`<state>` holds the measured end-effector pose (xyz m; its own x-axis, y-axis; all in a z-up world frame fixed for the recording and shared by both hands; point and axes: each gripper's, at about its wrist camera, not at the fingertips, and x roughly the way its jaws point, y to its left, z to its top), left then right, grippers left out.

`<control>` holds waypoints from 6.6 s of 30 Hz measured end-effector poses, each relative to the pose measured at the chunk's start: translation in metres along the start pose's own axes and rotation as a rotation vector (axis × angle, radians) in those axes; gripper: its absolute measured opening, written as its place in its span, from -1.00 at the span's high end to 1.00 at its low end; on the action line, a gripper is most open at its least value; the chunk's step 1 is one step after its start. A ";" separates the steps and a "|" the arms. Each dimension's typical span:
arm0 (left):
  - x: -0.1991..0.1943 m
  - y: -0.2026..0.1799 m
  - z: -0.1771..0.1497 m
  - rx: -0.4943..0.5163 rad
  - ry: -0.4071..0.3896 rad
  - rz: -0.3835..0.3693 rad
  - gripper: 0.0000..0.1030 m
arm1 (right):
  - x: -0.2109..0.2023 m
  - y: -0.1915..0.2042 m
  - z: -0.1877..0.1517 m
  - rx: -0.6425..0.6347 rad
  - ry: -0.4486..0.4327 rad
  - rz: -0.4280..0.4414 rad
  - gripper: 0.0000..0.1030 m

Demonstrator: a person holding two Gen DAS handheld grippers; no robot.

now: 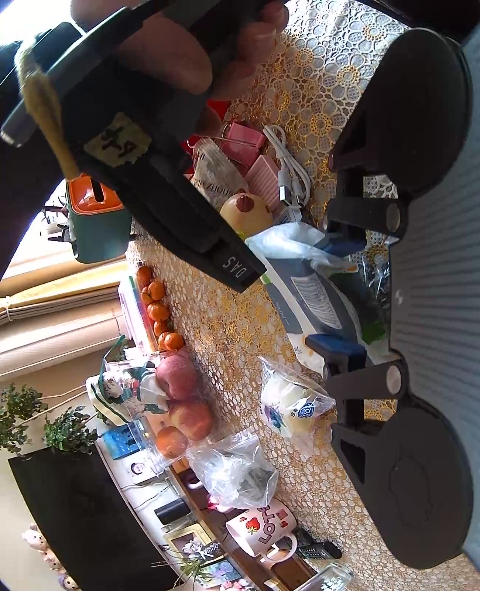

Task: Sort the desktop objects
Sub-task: 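Close the right gripper on the yellow squishy toy while the left gripper grasps the white-green plastic bag, then carry the yellow toy into the red box and open the right gripper while the left carries the bag, then lower the white-green plastic bag into the red box and open the left gripper, then move both tools back over the table toward the remaining items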

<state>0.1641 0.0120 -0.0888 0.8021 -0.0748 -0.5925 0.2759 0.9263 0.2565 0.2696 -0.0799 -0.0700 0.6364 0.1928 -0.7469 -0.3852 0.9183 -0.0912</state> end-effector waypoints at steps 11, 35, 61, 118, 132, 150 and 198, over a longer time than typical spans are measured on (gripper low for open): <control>-0.024 -0.007 0.011 0.024 -0.064 0.002 0.46 | -0.035 -0.020 0.006 0.095 -0.044 0.051 0.24; -0.077 -0.054 0.046 0.117 -0.140 0.020 0.61 | -0.149 -0.097 0.002 0.270 -0.181 0.110 0.24; -0.077 -0.128 0.151 0.115 -0.213 -0.159 0.61 | -0.164 -0.223 -0.061 0.365 -0.122 -0.070 0.23; 0.081 -0.205 0.204 0.025 0.251 -0.434 0.42 | -0.082 -0.295 -0.098 0.141 0.123 -0.102 -0.38; 0.032 -0.179 0.212 -0.021 0.152 -0.402 -0.39 | -0.123 -0.297 -0.093 0.155 0.062 -0.130 -0.52; -0.044 -0.136 0.197 -0.065 0.071 -0.390 -0.39 | -0.176 -0.244 -0.082 0.090 -0.001 -0.112 -0.60; -0.120 0.030 0.053 -0.338 0.043 -0.233 -1.00 | -0.190 -0.096 -0.061 0.056 -0.066 0.050 -0.88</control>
<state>0.1042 0.0289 0.0300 0.7141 -0.2883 -0.6380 0.2527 0.9560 -0.1492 0.1443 -0.2259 0.0405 0.6604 0.2595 -0.7047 -0.3812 0.9243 -0.0169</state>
